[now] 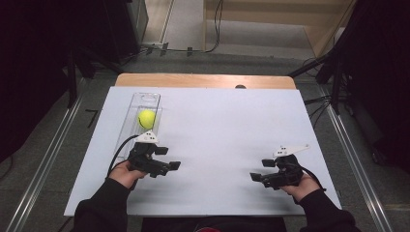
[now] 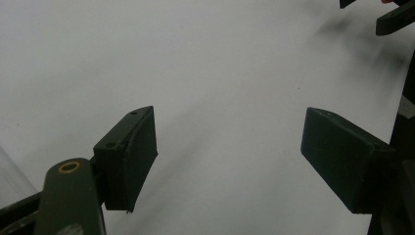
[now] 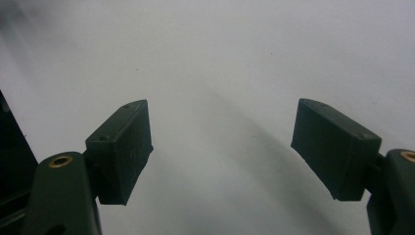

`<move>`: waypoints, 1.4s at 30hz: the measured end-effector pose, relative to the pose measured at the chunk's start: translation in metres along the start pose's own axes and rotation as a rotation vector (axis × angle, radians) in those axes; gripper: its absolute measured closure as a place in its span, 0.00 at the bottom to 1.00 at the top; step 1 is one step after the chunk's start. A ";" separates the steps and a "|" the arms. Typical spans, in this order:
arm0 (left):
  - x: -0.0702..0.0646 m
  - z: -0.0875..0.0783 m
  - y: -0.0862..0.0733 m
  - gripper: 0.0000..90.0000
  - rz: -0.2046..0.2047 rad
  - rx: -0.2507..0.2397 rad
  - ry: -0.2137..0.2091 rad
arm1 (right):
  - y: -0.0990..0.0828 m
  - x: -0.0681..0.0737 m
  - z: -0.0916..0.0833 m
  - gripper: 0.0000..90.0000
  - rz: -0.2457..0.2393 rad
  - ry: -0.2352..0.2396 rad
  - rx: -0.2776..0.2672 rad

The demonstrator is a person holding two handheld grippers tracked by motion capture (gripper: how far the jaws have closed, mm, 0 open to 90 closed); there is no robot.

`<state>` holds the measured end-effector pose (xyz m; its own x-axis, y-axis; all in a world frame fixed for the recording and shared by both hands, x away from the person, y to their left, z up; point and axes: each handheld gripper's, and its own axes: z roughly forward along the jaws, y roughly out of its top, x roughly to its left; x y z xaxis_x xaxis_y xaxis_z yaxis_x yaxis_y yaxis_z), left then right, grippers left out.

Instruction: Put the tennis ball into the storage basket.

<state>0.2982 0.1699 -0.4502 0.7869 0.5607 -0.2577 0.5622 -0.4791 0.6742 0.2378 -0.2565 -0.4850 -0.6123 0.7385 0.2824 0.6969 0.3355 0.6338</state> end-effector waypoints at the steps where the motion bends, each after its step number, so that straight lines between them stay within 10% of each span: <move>1: 0.000 0.000 -0.001 0.25 0.000 0.001 0.000 | 0.000 0.000 0.000 0.23 0.000 0.000 -0.001; 42: -0.002 -0.020 -0.030 0.24 0.006 0.040 -0.010 | 0.000 -0.002 -0.001 0.23 0.005 -0.006 -0.005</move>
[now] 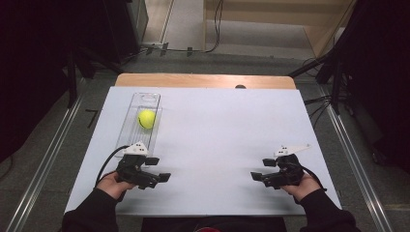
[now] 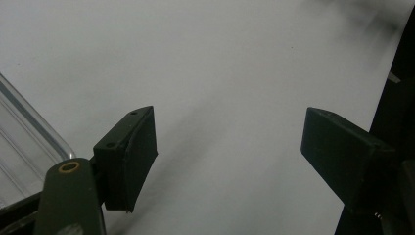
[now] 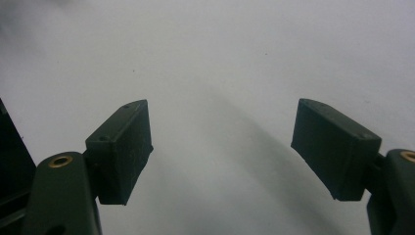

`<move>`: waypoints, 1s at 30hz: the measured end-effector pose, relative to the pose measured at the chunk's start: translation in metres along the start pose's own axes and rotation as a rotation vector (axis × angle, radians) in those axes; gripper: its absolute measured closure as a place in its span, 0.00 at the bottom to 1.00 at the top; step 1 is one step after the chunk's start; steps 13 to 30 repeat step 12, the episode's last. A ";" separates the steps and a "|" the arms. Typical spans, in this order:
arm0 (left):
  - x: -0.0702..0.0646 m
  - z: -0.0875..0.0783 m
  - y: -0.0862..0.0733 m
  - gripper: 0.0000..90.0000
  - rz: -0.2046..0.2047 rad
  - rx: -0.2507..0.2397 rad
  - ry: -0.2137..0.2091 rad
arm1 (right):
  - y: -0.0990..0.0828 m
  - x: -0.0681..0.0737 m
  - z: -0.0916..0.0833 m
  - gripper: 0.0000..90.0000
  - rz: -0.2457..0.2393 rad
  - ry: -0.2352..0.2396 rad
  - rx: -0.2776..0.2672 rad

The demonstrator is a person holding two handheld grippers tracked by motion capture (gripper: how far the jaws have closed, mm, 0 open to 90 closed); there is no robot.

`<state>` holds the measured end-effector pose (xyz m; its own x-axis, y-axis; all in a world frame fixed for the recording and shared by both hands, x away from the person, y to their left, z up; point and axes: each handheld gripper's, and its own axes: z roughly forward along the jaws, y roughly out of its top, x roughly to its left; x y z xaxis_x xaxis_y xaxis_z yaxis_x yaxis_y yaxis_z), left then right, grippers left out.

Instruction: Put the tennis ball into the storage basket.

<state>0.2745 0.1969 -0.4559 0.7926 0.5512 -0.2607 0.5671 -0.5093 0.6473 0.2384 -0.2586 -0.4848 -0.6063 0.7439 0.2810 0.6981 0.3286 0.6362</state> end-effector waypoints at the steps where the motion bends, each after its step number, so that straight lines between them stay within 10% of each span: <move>1: 0.000 0.000 0.000 0.25 0.000 -0.002 0.000 | 0.000 0.000 0.000 0.23 0.000 0.000 -0.001; 30: 0.001 0.000 -0.001 0.25 -0.003 0.000 0.000 | 0.000 0.000 0.000 0.23 -0.001 0.000 0.000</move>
